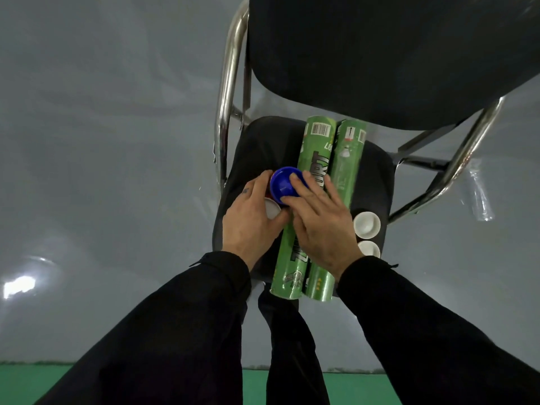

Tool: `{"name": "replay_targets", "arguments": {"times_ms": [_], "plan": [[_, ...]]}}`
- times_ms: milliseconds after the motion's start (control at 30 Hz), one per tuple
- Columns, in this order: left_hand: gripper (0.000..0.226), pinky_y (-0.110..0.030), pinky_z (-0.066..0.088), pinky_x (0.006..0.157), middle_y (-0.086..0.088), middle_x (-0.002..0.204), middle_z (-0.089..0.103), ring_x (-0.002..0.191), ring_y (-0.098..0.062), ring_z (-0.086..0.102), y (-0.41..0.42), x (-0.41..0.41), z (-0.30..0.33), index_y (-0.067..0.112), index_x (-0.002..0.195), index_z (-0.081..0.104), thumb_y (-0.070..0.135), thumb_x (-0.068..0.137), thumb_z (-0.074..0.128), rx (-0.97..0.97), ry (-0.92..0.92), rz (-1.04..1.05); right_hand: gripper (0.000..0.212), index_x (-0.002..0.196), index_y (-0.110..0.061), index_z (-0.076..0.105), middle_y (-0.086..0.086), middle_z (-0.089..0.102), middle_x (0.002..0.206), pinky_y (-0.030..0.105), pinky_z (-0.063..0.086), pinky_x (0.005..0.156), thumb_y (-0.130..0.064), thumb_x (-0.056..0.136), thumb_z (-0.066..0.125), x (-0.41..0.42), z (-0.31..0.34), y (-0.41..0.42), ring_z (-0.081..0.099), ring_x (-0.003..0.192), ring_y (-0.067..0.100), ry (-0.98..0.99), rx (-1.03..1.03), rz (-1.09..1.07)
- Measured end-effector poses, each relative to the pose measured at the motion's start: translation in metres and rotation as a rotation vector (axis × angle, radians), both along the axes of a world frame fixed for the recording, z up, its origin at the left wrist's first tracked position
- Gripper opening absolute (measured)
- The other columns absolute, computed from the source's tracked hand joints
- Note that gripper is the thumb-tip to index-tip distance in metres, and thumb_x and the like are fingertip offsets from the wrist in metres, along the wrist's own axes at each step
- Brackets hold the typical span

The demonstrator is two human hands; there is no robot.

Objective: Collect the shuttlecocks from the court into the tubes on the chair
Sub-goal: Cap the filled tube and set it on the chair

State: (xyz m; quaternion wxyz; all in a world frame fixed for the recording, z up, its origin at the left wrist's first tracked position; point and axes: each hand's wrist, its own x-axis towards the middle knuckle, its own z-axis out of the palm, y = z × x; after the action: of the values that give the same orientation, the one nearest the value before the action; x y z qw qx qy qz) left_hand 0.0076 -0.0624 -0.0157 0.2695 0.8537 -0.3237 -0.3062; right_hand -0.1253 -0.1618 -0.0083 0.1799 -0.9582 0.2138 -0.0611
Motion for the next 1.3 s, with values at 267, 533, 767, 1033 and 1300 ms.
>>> {"name": "replay_targets", "arguments": {"times_ms": [267, 533, 767, 1033, 1300], "plan": [[0.076, -0.042, 0.052, 0.098, 0.001, 0.148, 0.051, 0.124, -0.023, 0.057, -0.015, -0.004, 0.001, 0.03, 0.152, 0.034, 0.055, 0.088, 0.066, 0.011, -0.027, -0.037, 0.032, 0.124, -0.012, 0.058, 0.012, 0.039, 0.16, 0.034, 0.01, 0.127, -0.021, 0.095, 0.048, 0.002, 0.014, -0.014, 0.018, 0.156, 0.023, 0.209, 0.16, -0.029], [0.055, -0.045, 0.053, 0.099, -0.001, 0.139, 0.062, 0.12, -0.018, 0.061, -0.003, 0.011, -0.001, 0.024, 0.147, 0.051, 0.053, 0.104, 0.032, -0.067, 0.136, 0.172, 0.024, 0.119, -0.011, 0.071, 0.004, 0.064, 0.138, 0.032, 0.039, 0.117, -0.01, 0.102, 0.054, 0.032, 0.016, -0.004, 0.044, 0.143, 0.01, -0.161, 0.595, -0.294], [0.047, -0.039, 0.055, 0.098, -0.001, 0.137, 0.064, 0.119, -0.016, 0.063, -0.002, 0.006, -0.007, 0.025, 0.144, 0.056, 0.043, 0.106, 0.035, -0.043, 0.091, 0.181, 0.031, 0.125, -0.027, 0.061, -0.007, 0.061, 0.13, 0.022, 0.056, 0.092, -0.015, 0.097, 0.067, 0.05, 0.024, -0.022, 0.066, 0.108, 0.0, -0.228, 1.052, -0.75], [0.044, -0.029, 0.052, 0.097, 0.001, 0.136, 0.064, 0.117, -0.011, 0.061, 0.006, 0.01, -0.011, 0.024, 0.143, 0.058, 0.039, 0.106, 0.038, -0.06, 0.088, 0.186, 0.022, 0.117, -0.018, 0.074, -0.009, 0.076, 0.11, 0.036, 0.059, 0.095, -0.025, 0.098, 0.065, 0.054, 0.016, -0.012, 0.071, 0.106, 0.008, -0.217, 1.368, -0.841], [0.041, -0.016, 0.043, 0.098, 0.0, 0.137, 0.063, 0.12, -0.008, 0.058, 0.007, 0.01, -0.013, 0.02, 0.142, 0.058, 0.034, 0.108, 0.039, -0.093, 0.104, 0.177, 0.03, 0.126, -0.012, 0.069, -0.011, 0.073, 0.118, 0.046, 0.062, 0.085, -0.024, 0.099, 0.063, 0.052, 0.007, -0.001, 0.07, 0.112, 0.015, -0.302, 1.477, -0.91]]}}
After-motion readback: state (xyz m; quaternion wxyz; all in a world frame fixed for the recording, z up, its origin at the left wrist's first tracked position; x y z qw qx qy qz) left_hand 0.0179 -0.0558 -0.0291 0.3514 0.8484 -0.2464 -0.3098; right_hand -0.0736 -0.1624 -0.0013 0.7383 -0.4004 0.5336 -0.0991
